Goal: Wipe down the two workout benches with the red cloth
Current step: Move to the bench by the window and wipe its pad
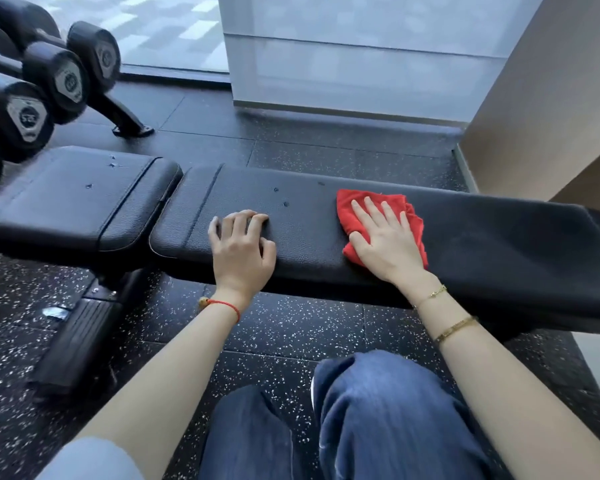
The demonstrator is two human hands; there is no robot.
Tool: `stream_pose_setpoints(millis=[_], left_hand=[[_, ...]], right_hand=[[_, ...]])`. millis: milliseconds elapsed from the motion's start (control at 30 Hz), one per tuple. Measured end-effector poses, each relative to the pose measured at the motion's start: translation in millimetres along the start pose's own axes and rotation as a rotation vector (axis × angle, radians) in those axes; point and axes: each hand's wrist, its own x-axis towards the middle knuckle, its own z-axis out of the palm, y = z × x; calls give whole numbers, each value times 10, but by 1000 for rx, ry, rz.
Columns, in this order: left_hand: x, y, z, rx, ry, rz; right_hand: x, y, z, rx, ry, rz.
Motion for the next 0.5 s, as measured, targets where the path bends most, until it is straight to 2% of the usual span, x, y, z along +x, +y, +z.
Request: stream_pose_setpoints(millis=[200,400,500], left_hand=[[2,-10,26,19,19,18],[0,-40,79,12,76,34],[-9,-41,78,-9,97,25]], right_hand=[[470,-261,13,-14,-55,26],[114,-263,52,-33,6,-161],[93,-162,26,-2,5,-167]])
